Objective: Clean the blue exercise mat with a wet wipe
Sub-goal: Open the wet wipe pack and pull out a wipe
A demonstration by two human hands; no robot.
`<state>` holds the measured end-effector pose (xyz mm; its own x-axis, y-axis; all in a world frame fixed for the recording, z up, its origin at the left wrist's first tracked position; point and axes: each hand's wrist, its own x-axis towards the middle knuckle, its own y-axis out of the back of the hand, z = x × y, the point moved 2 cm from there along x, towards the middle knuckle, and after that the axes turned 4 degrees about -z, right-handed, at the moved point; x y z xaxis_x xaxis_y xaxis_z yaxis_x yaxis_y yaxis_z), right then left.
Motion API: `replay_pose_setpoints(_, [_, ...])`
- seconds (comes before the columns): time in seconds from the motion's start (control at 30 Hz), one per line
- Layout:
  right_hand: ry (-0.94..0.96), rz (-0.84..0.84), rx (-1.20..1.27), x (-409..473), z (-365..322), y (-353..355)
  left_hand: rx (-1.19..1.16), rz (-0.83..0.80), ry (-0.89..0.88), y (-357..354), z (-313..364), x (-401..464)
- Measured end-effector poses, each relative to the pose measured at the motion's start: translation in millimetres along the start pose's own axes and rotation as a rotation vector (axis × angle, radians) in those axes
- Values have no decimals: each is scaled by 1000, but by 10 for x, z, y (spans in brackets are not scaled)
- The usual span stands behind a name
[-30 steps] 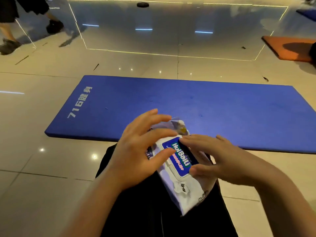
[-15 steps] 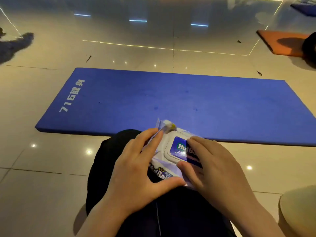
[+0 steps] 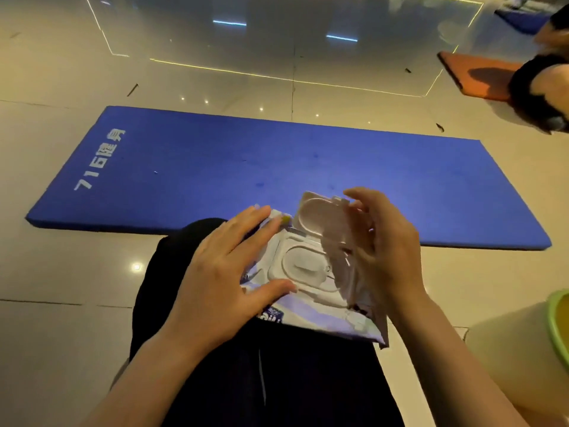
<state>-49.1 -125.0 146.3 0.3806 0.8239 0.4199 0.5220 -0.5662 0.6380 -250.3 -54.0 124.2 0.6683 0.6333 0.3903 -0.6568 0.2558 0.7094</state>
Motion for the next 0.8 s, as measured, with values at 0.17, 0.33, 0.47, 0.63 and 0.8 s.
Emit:
replay_pose_setpoints(0.17, [-5,32,-113,55,190,-91,11,39,-4,-41,6,-31])
replay_pose_setpoints(0.33, [108,-12,-189,-114,181,-4,32,40,7,-35,-25,-29])
replay_pose_setpoints(0.47, [-14,-89,-40,-403,108,186,12,40,6,-52,-32,-39])
replay_pose_setpoints(0.63, [-158,-248,97,-636,30,161,234,14,-44,35,95,-3])
replay_pose_setpoints(0.8, [-119,-231,142,-615,20,110,540,-10,-130,-43,514,128])
